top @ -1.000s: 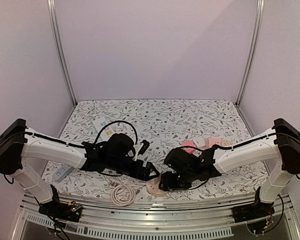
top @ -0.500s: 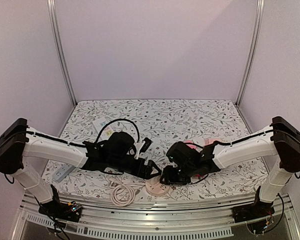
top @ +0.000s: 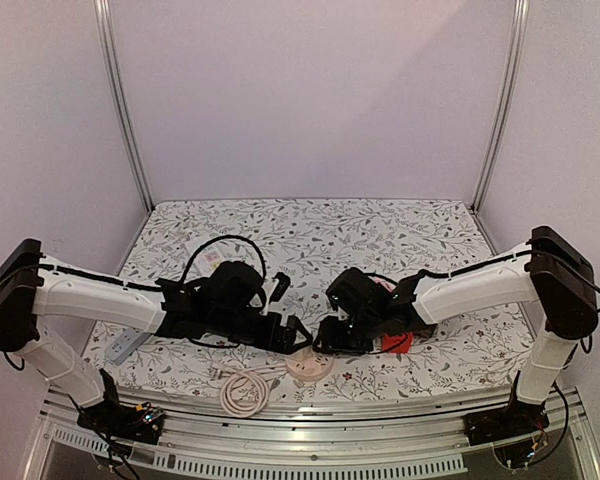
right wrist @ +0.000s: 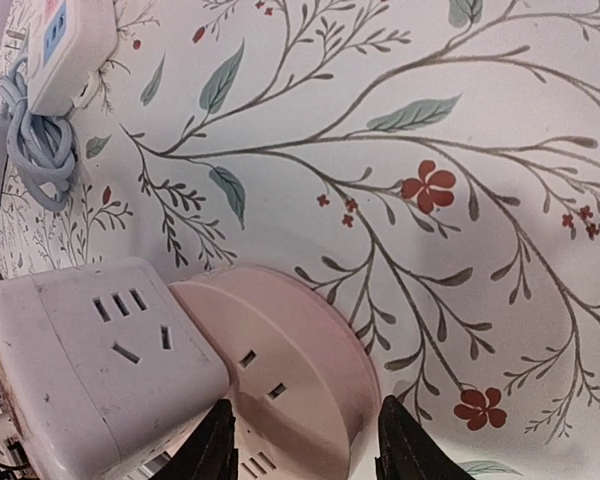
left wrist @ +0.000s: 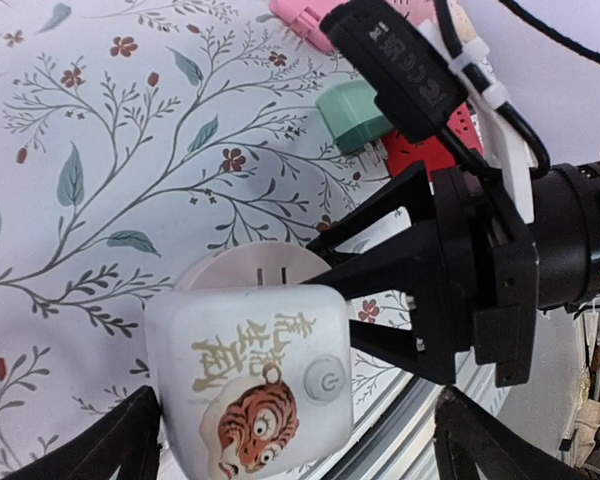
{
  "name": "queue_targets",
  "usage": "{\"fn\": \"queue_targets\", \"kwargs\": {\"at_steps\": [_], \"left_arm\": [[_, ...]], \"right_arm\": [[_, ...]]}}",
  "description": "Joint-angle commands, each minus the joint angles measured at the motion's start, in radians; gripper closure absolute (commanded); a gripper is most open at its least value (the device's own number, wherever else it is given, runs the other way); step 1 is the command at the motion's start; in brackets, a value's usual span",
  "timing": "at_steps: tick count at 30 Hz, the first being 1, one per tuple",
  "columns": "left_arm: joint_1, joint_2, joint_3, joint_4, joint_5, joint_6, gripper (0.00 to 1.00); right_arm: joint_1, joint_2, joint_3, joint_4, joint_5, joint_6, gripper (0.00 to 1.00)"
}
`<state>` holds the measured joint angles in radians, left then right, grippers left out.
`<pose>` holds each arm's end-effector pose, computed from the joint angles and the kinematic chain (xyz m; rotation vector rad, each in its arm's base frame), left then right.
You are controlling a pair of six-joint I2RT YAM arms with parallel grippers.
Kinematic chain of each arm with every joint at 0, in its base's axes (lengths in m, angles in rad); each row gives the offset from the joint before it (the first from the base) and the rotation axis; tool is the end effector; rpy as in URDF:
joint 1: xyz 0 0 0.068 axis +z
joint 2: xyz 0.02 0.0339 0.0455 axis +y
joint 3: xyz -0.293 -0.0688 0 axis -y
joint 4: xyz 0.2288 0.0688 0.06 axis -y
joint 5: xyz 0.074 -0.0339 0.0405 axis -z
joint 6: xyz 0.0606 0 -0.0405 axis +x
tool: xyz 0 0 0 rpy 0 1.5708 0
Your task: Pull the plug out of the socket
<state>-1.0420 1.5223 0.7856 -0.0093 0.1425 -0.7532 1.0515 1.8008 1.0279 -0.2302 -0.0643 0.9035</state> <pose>0.1510 -0.2754 0.2059 0.4469 2.5188 -0.9883 0.1777 0.3186 0.1686 -0.2321 2.7768 0.7240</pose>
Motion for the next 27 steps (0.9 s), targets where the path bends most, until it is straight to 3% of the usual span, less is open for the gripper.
{"fn": "queue_targets", "kwargs": {"at_steps": [1, 7, 15, 27], "left_arm": [[-0.007, -0.071, 0.012, -0.113, -0.074, -0.044, 0.06], [0.023, -0.189, -0.053, -0.131, -0.139, -0.099, 0.04], [0.104, -0.287, -0.136, -0.191, -0.161, -0.126, 0.03], [0.165, -0.399, -0.237, -0.198, -0.131, -0.134, 0.01]], "right_arm": [[-0.024, 0.008, 0.043, 0.010, 0.041, -0.040, 0.52], [-0.024, -0.067, 0.077, -0.179, 0.108, -0.054, 0.40], [0.026, -0.212, 0.104, -0.285, 0.163, -0.035, 0.26], [0.130, -0.065, 0.363, -0.475, 0.271, 0.156, 0.11]]}}
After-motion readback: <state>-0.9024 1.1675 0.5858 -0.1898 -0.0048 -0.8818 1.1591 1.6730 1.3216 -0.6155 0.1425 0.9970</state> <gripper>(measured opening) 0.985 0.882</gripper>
